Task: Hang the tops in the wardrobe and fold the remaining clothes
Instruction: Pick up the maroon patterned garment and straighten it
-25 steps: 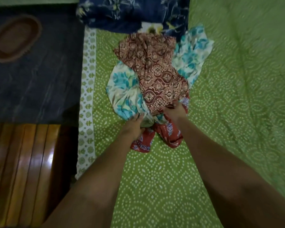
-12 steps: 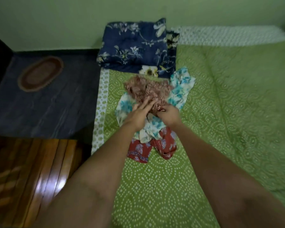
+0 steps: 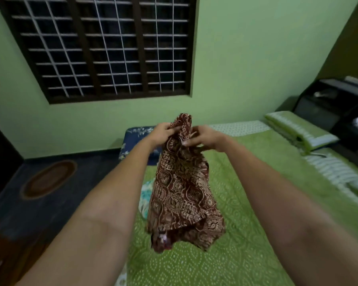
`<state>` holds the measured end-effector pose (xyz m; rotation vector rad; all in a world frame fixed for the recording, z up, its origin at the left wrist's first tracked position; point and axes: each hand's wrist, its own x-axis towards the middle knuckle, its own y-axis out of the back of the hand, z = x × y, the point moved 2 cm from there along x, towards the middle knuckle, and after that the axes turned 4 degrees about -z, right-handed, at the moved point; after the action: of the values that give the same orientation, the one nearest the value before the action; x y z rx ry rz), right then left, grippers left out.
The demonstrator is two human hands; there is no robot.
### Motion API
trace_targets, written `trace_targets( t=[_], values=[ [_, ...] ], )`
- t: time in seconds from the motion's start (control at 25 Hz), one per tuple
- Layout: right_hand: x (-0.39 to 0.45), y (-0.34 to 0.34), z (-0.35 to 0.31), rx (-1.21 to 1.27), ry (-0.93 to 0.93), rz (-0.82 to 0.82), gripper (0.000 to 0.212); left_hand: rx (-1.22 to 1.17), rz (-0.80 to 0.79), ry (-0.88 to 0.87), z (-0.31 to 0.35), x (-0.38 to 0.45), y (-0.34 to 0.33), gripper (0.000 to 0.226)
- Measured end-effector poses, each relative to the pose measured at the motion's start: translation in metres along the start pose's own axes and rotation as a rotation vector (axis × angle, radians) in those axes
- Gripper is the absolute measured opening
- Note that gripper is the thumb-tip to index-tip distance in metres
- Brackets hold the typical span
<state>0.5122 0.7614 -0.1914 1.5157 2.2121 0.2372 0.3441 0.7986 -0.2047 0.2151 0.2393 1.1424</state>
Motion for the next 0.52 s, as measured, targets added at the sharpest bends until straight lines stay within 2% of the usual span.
trace_targets(
  t=[0.08, 0.2, 0.28, 0.36, 0.4, 0.52],
  values=[
    [-0.018, 0.004, 0.003, -0.091, -0.054, -0.083, 0.024, -0.054, 0.095, -0.004, 0.020, -0.010, 0.004, 0.031],
    [-0.031, 0.007, 0.008, -0.179, -0.002, -0.111, 0.016, -0.124, 0.338, -0.038, 0.045, -0.026, 0.006, 0.032],
    [-0.033, 0.005, 0.007, -0.119, 0.077, -0.052, 0.025, -0.175, 0.360, -0.052, 0.062, -0.036, -0.001, 0.026],
    [-0.036, 0.003, 0.001, -0.041, 0.144, 0.037, 0.052, -0.139, 0.322, -0.053, 0.078, -0.044, -0.012, 0.024],
    [-0.036, 0.002, -0.002, -0.014, 0.180, 0.076, 0.059, -0.101, 0.315, -0.060, 0.084, -0.046, -0.016, 0.025],
    [-0.037, 0.009, -0.011, 0.067, 0.325, 0.221, 0.034, -0.033, 0.353, -0.113, 0.098, -0.053, -0.021, 0.025]
  ],
)
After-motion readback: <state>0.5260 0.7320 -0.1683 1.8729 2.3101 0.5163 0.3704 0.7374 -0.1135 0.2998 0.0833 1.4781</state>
